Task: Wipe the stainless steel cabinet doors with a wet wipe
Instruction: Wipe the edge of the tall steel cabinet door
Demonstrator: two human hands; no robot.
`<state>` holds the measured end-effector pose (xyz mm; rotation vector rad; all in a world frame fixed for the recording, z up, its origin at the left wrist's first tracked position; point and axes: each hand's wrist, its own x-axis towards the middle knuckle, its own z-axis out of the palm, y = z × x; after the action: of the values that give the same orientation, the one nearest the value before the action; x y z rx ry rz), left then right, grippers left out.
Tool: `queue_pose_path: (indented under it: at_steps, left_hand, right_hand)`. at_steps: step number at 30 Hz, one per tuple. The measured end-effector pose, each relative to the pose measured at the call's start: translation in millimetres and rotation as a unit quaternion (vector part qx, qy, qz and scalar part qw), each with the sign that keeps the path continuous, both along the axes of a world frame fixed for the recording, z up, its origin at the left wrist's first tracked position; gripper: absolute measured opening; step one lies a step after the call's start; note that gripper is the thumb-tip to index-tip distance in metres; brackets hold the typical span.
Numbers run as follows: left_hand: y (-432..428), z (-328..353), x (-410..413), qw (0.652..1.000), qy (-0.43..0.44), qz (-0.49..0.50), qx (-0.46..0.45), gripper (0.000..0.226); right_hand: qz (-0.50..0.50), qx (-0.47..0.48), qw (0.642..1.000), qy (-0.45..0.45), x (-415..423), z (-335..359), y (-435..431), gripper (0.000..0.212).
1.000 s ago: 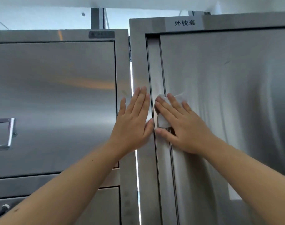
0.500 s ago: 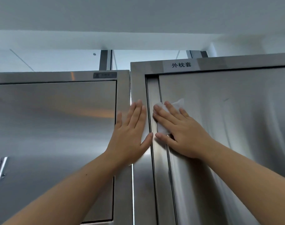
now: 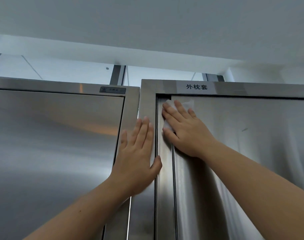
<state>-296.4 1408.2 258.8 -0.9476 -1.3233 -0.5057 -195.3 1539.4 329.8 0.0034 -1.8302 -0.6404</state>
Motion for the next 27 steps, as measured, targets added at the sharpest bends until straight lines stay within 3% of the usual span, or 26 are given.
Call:
queue_pose_path:
  at_steps: [3, 7, 12, 20, 27]
  left_hand:
    - [2, -1, -2, 1.0, -0.007, -0.011, 0.001, 0.077]
    - [3, -1, -5, 1.0, 0.014, -0.019, 0.016, 0.077]
    - [5, -1, -7, 0.999, 0.036, -0.013, 0.032, 0.078]
    - [6, -1, -9, 0.997, 0.051, -0.01, 0.05, 0.076]
    - [6, -1, -10, 0.997, 0.055, -0.012, 0.054, 0.074]
  right_hand:
    - [-0.01, 0.002, 1.0, 0.01, -3, 4, -3, 0.093]
    - [-0.012, -0.01, 1.0, 0.002, -5, 4, -2, 0.063]
    - [0.085, -0.011, 0.995, 0.044, -12, -3, -1, 0.058]
    - [0.131, -0.081, 0.987, 0.043, -16, -1, -17, 0.061]
    - [0.287, -0.105, 0.949, 0.072, -28, 7, -35, 0.054]
